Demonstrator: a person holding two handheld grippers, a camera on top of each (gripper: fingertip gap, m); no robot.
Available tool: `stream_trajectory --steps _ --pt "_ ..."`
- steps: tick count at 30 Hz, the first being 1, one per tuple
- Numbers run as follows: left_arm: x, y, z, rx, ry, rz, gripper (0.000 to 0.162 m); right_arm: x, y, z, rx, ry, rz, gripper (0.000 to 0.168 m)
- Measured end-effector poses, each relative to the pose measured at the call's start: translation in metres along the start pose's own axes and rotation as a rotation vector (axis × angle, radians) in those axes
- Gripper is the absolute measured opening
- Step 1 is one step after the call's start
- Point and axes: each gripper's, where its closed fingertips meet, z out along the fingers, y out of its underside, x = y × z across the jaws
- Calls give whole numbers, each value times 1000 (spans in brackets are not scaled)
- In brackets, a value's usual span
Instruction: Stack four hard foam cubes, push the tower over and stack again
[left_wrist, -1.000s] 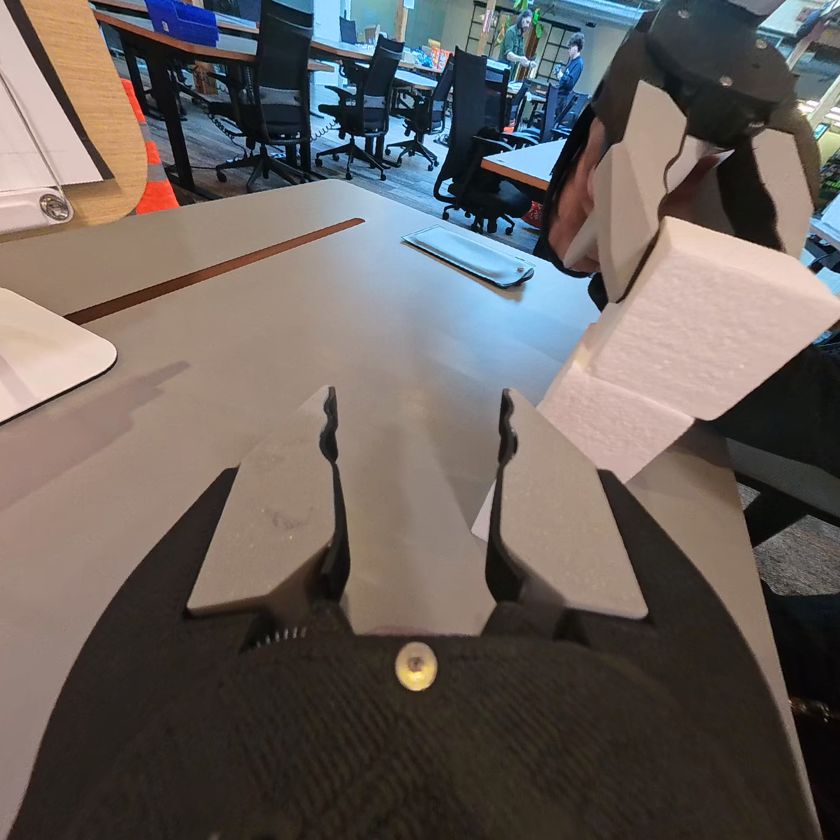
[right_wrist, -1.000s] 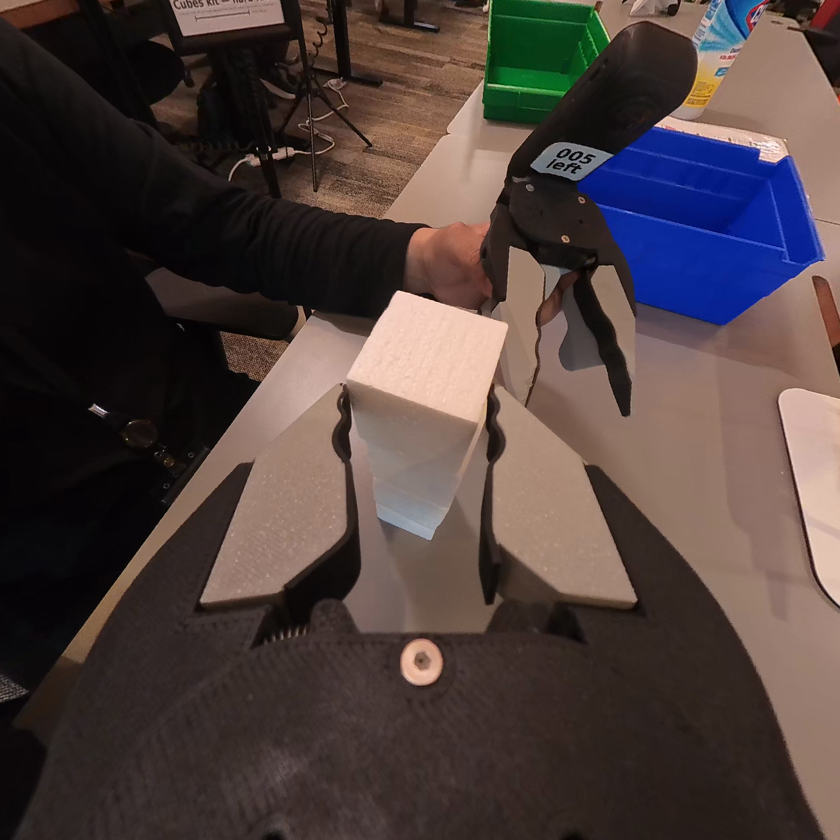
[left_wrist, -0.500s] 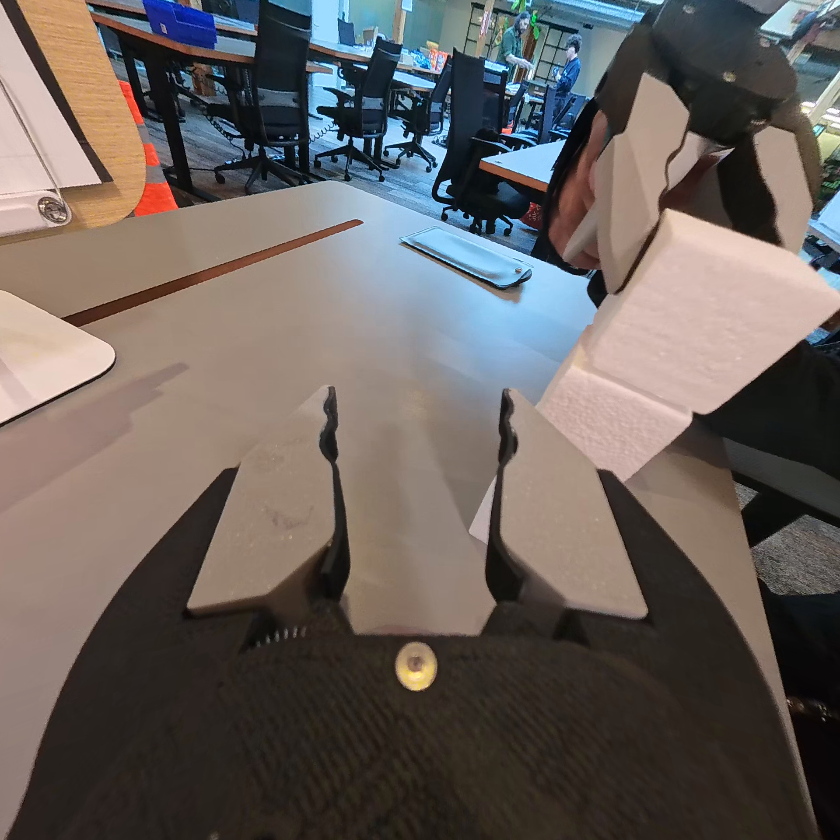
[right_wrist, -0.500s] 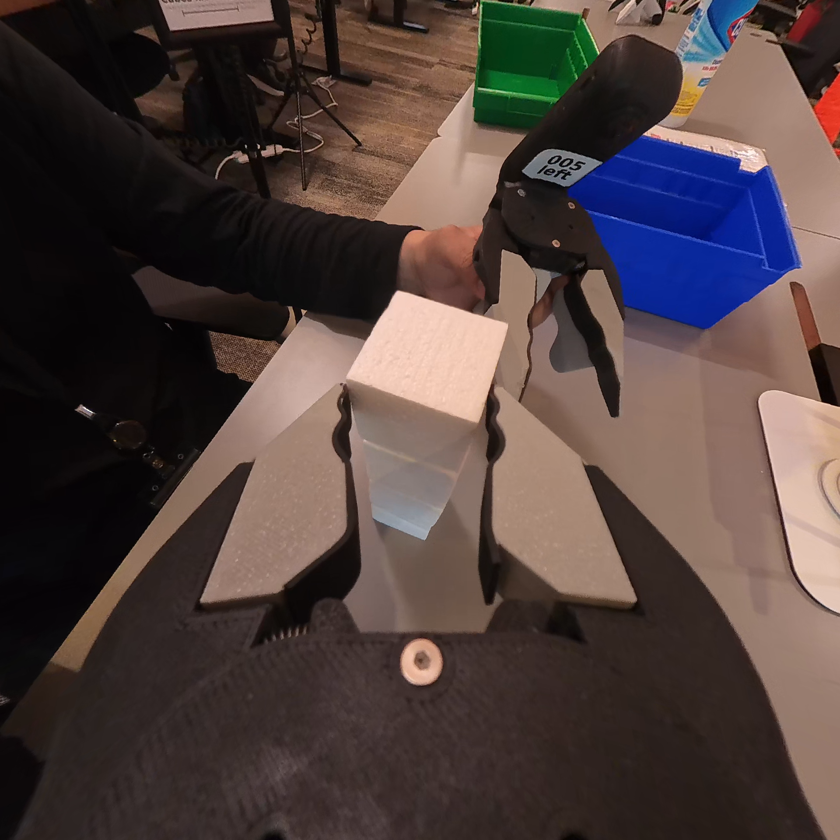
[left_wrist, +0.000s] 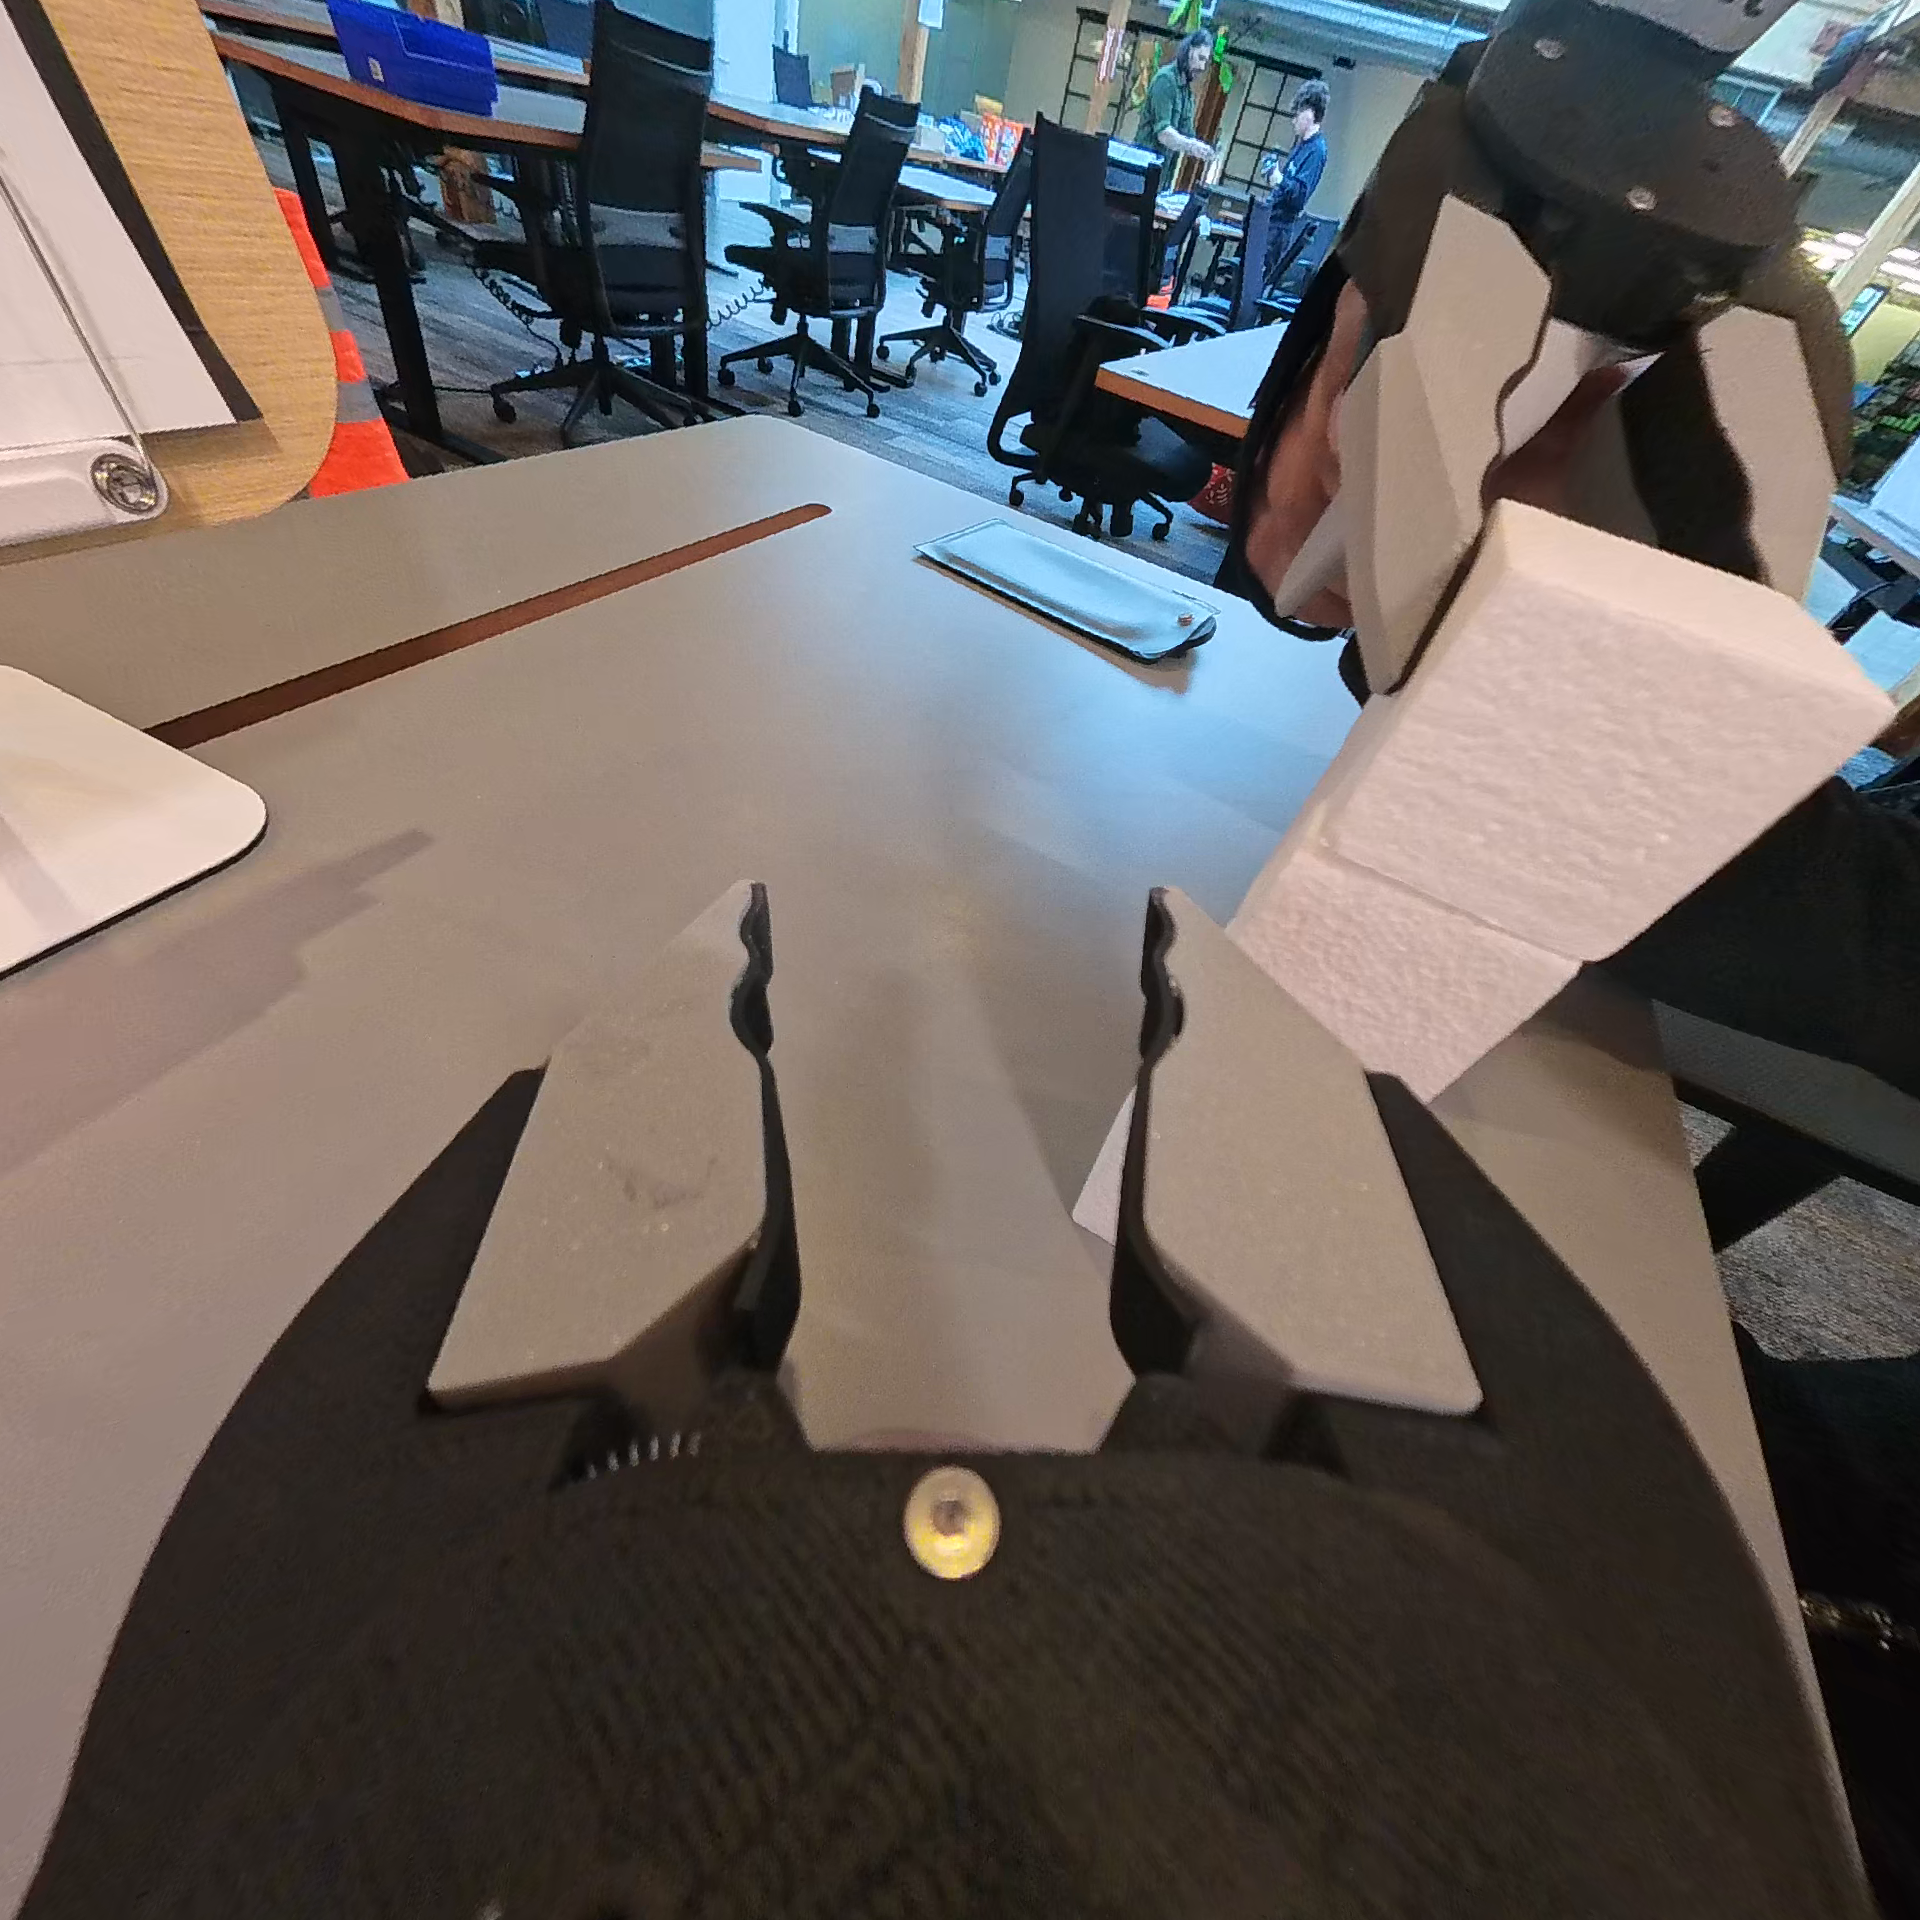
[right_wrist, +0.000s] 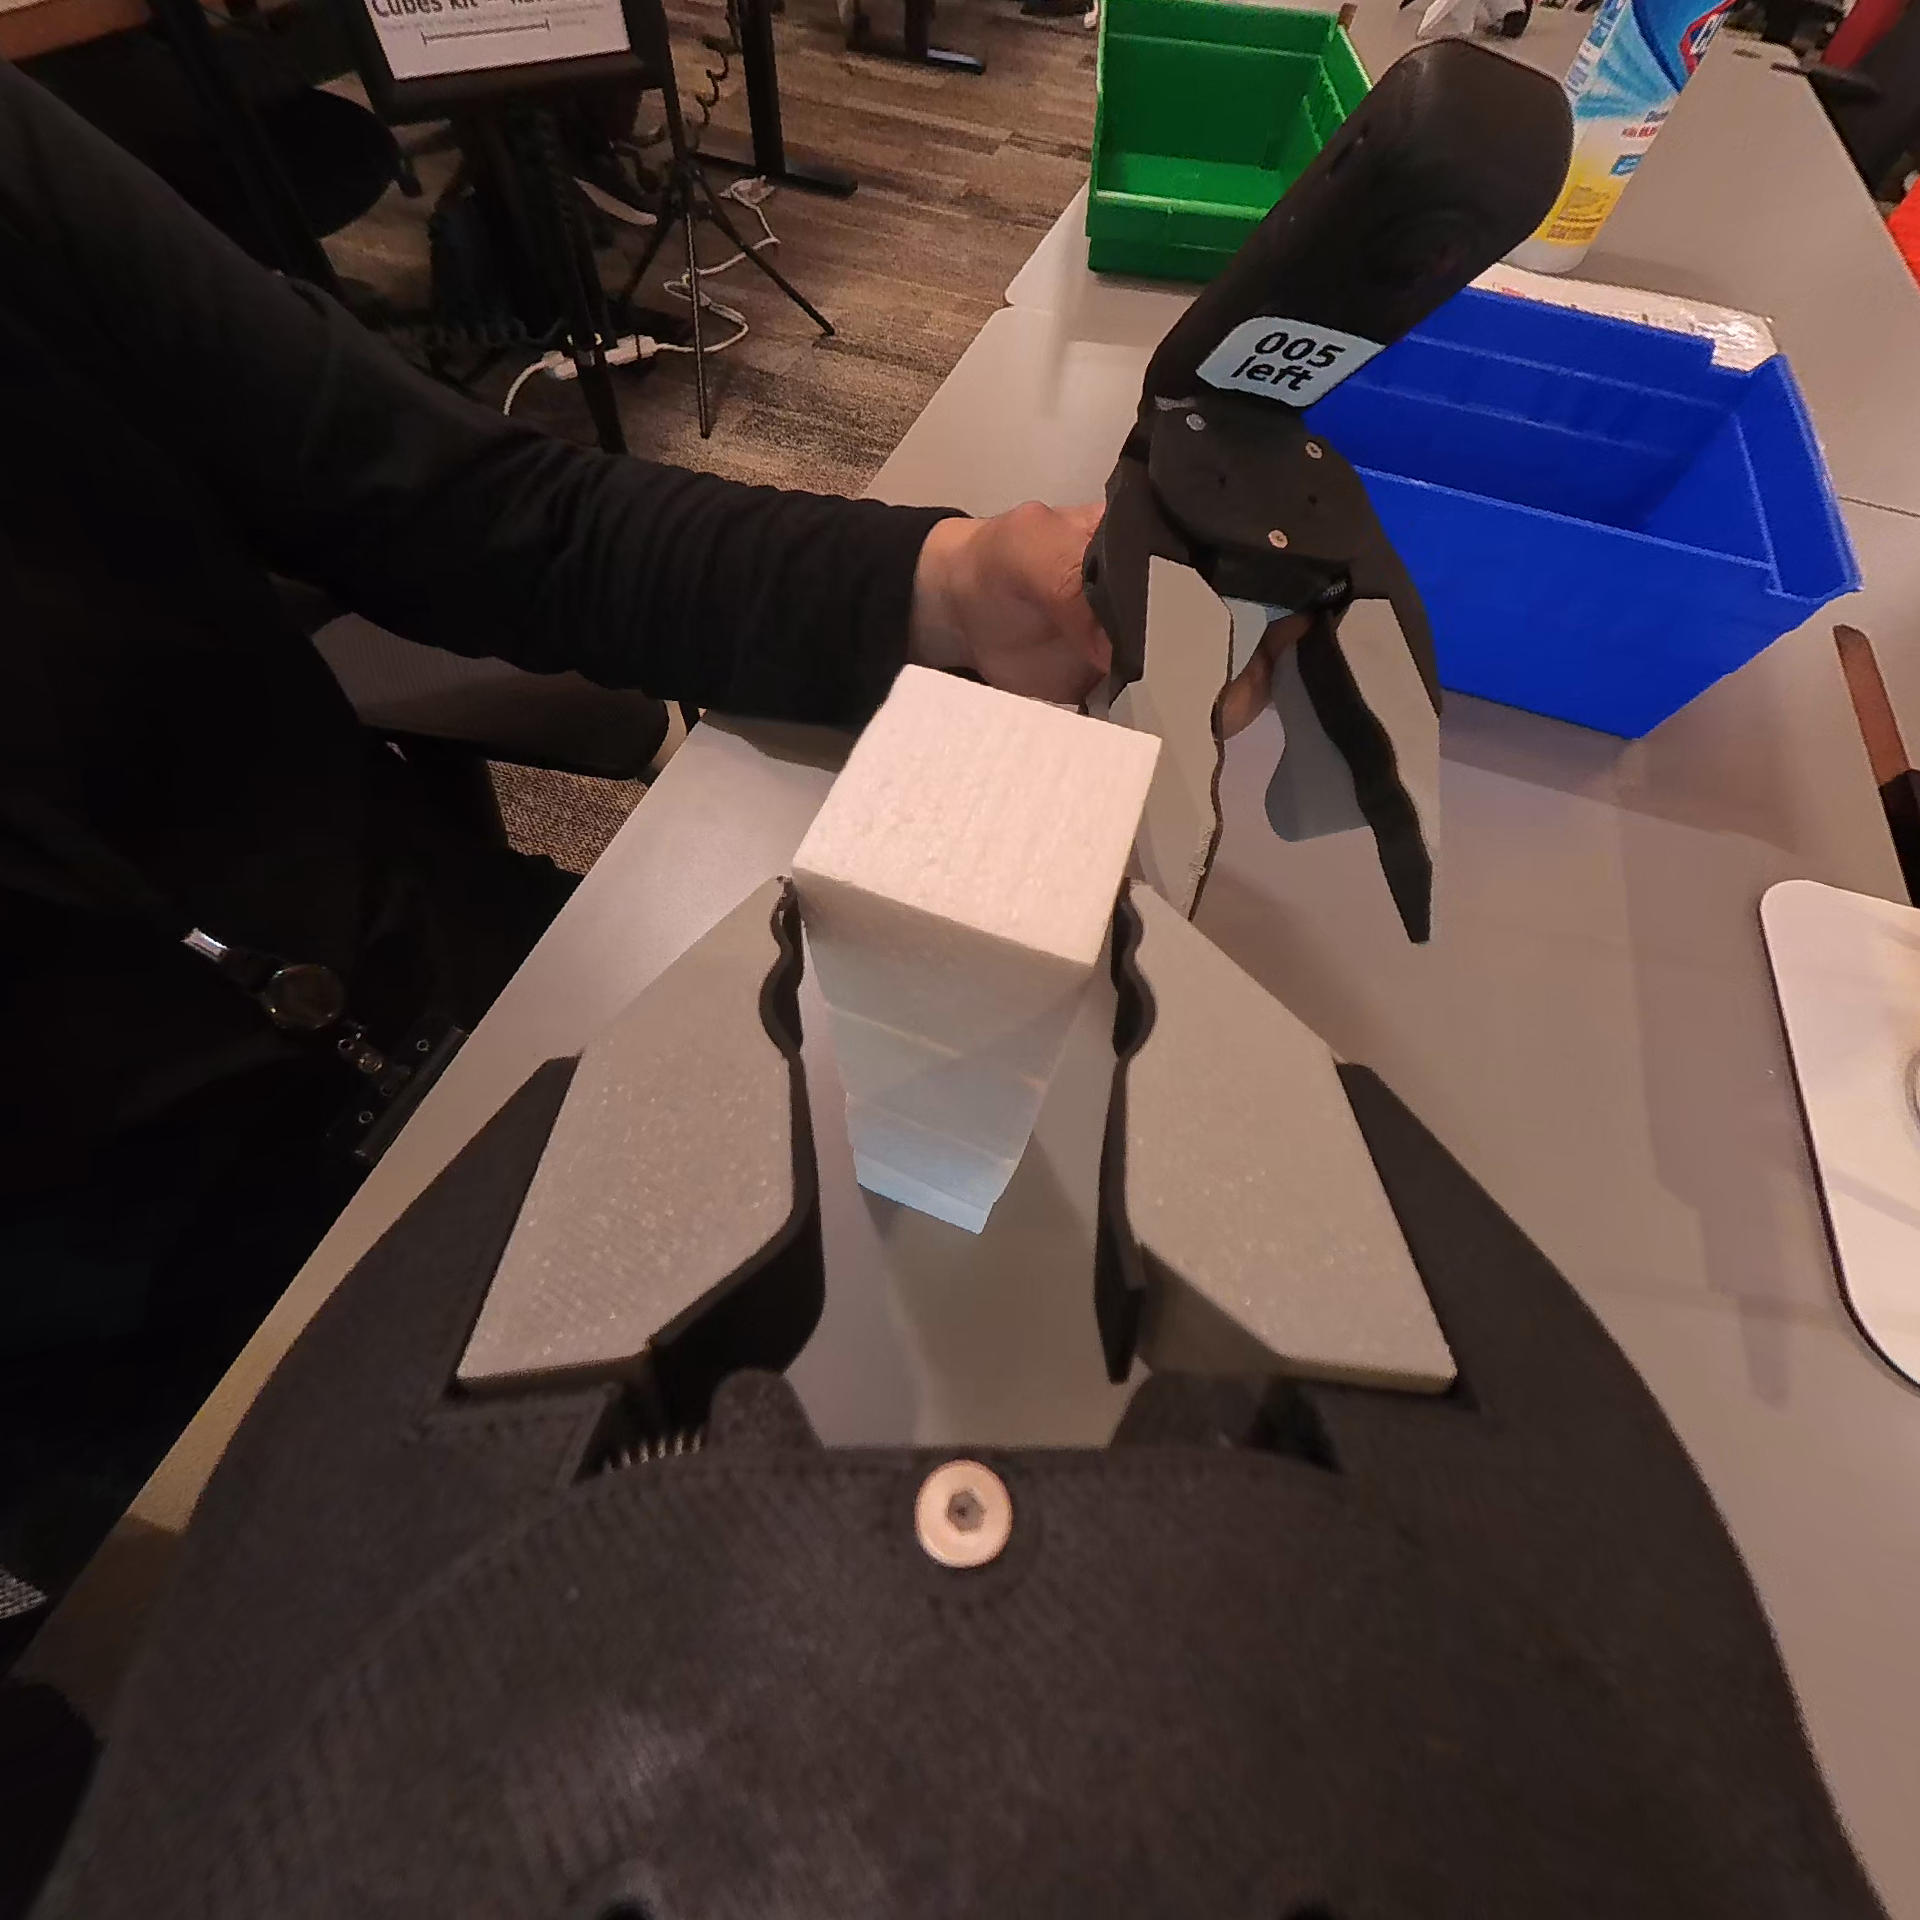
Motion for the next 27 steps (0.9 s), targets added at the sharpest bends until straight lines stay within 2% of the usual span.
stream_trajectory --steps 3,7,11,17,20,23,25,27 --pt "0 0 0 1 0 0 70 0 1 1 -2 -3 3 59" --pt "0 -1 -1 4 0 -1 70 -1 -6 -1 36 -5 17 78" --pt "-1 -2 -2 9 -2 -1 70 2 -21 -12 108 33 6 88" --pt "-1 -4 -4 18 -1 -5 70 2 -59 -44 296 156 -75 85" --pt "-2 -5 -5 24 0 -10 70 1 -66 -61 367 229 -81 84" --pt "-3 -6 -7 34 1 -18 70 -4 -51 -74 445 302 -58 80" --pt "-3 -8 -7 44 6 -25 70 -2 -29 -81 495 376 -31 67" --pt "-2 -8 -7 47 11 -28 70 6 2 -86 482 457 38 69"
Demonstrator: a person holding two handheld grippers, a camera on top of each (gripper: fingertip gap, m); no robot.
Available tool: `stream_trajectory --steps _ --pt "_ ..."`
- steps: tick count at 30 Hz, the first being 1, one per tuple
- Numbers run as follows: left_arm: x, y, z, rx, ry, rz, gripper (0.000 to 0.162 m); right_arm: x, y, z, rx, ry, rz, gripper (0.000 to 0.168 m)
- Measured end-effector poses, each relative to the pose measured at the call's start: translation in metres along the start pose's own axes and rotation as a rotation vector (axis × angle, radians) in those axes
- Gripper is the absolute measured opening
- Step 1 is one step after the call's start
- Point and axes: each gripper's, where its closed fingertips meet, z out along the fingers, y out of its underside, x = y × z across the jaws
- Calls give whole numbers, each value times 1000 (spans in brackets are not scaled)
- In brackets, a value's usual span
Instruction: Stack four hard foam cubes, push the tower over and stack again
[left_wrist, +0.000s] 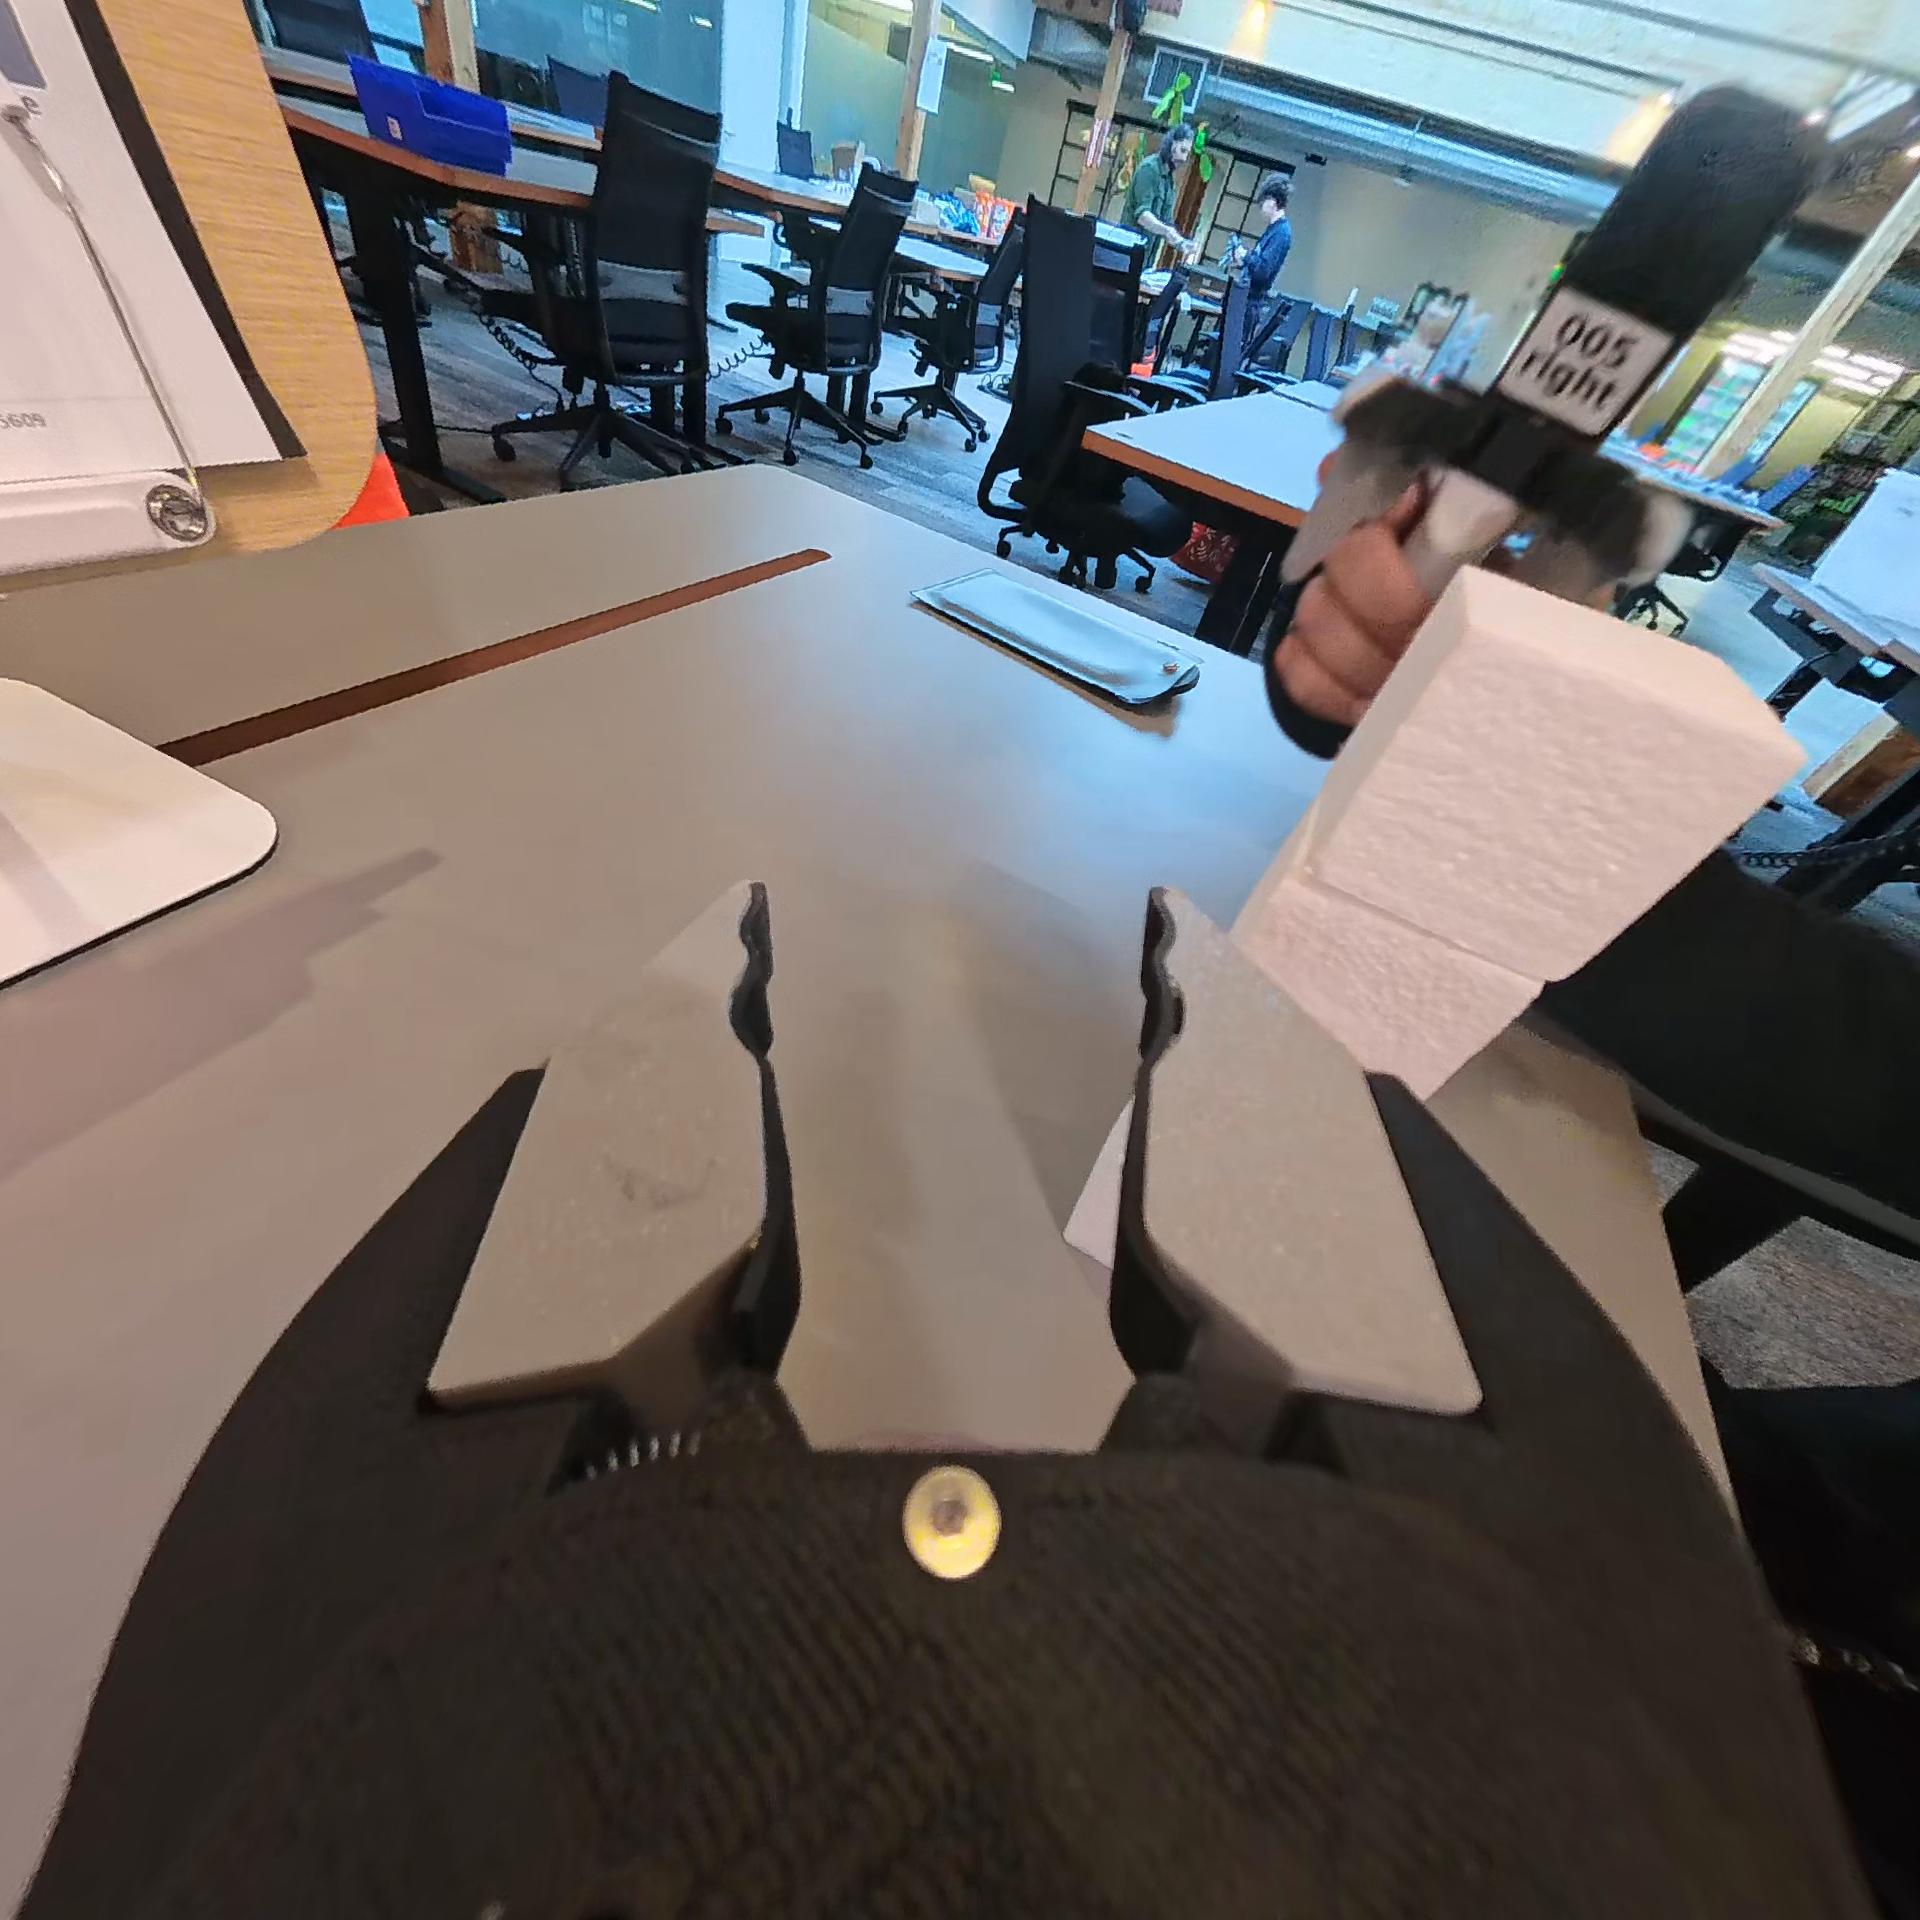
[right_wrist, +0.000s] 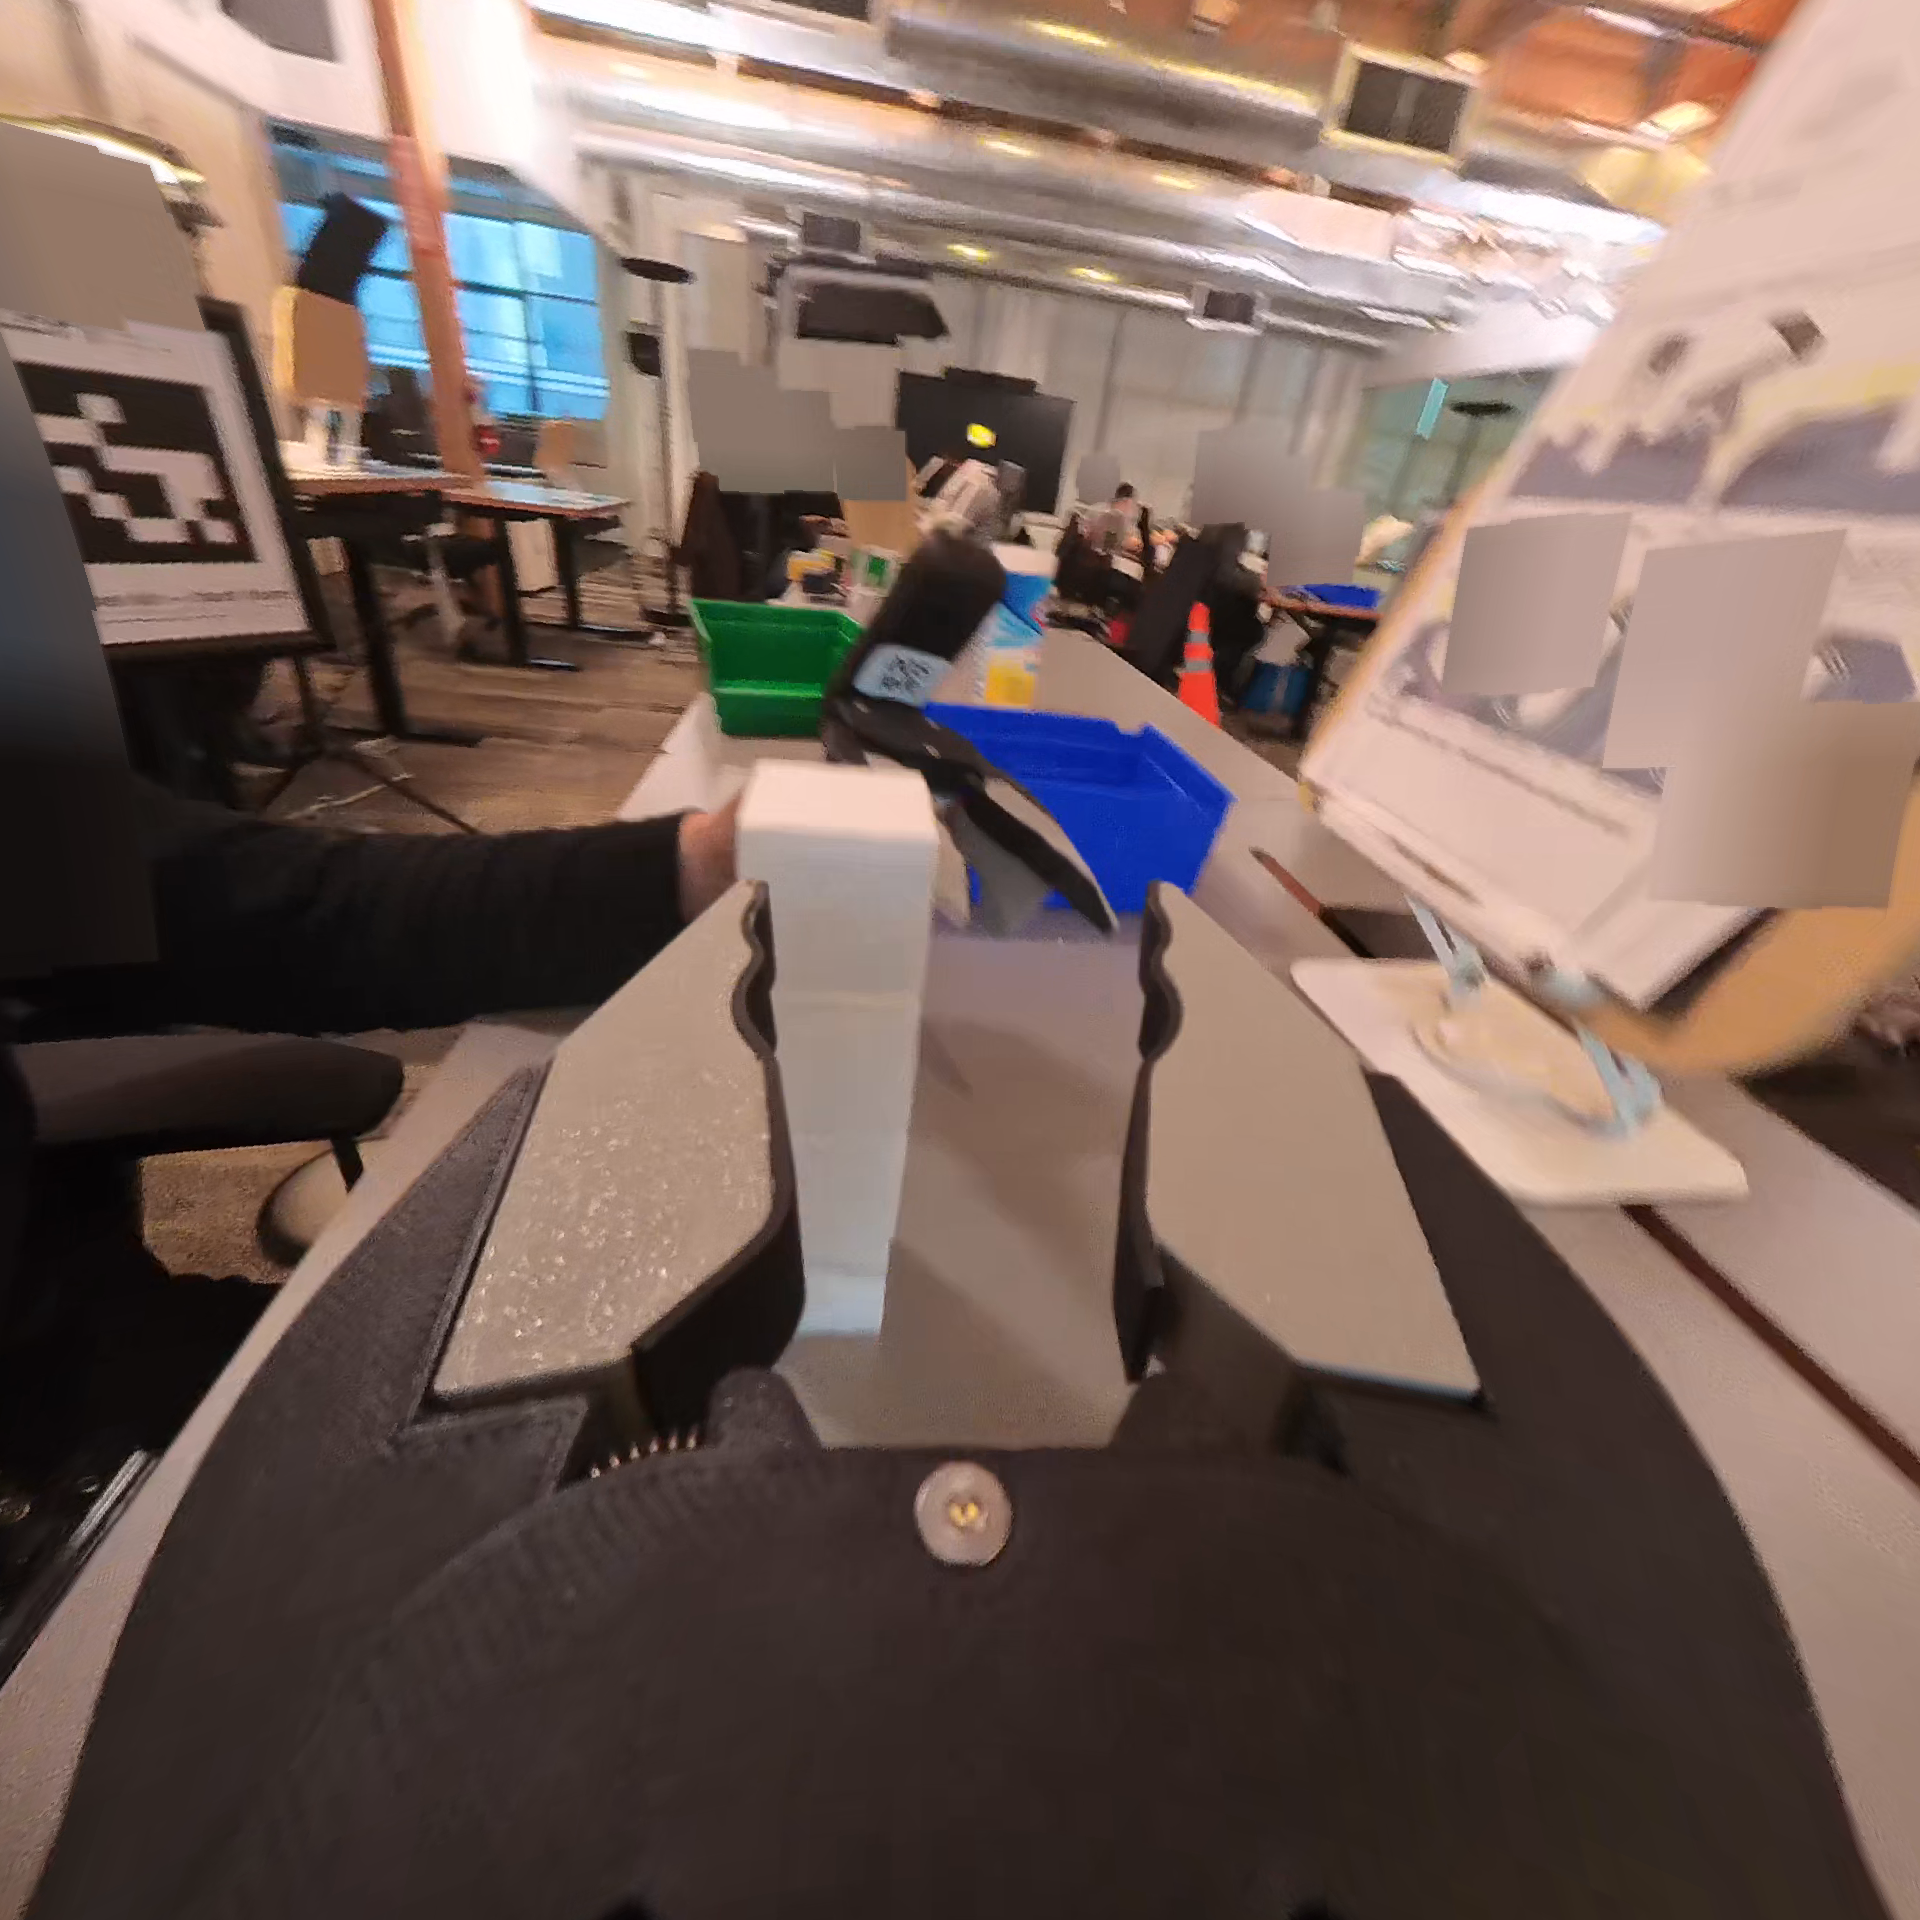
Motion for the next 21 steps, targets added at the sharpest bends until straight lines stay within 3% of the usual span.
stream_trajectory --steps 4,9,15,21 --pt "-1 3 2 -13 -12 11 70 16 37 -25 -57 126 83 68" --pt "-7 5 1 -8 -30 -4 70 15 52 -40 -82 214 80 60" --pt "-16 12 3 -23 -59 -14 69 5 79 -25 -167 222 99 48" --pt "-25 15 1 -30 -100 -4 59 3 111 -10 -296 223 85 22"
